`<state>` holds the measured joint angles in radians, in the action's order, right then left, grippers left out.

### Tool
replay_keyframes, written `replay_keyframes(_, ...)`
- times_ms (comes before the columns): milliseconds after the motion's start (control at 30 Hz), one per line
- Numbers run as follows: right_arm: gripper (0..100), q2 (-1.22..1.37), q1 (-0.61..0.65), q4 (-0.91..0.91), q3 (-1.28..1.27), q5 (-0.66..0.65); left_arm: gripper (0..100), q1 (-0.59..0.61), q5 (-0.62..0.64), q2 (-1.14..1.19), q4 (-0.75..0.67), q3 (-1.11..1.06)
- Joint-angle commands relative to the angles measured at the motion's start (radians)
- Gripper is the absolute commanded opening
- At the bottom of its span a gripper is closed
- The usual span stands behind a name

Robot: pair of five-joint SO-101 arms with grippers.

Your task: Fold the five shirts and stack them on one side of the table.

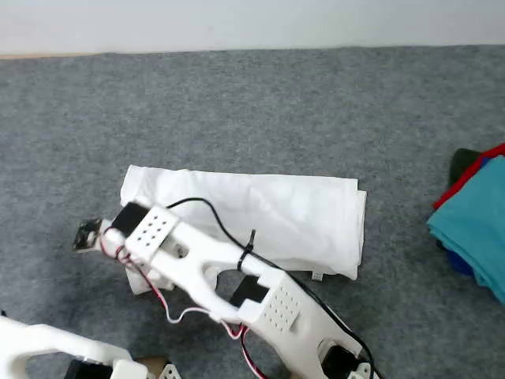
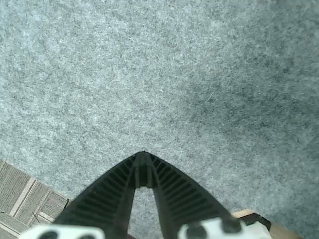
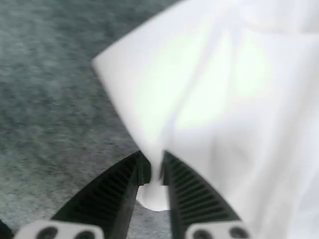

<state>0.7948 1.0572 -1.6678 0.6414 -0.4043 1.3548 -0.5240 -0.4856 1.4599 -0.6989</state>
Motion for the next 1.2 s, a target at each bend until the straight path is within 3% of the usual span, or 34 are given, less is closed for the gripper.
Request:
replay_keyframes(0,1.9,-0.104,-0.054,0.002,0.006,0.008,0,-0.005,-0.008,-0.026,-0.014,0.004)
replay_keyframes(700,2.3,-0.097,-0.295,0.268,0.005,0.008,0,-0.046,-0.002,-0.032,-0.006,0.002)
replay_keyframes(933,16.3,-0.021,-0.343,0.275,0.005,0.017,0,-0.046,-0.002,-0.032,-0.006,-0.039)
replay_keyframes(1167,16.9,-0.01,-0.398,0.306,0.005,0.043,0,-0.046,-0.002,-0.032,-0.006,-0.044)
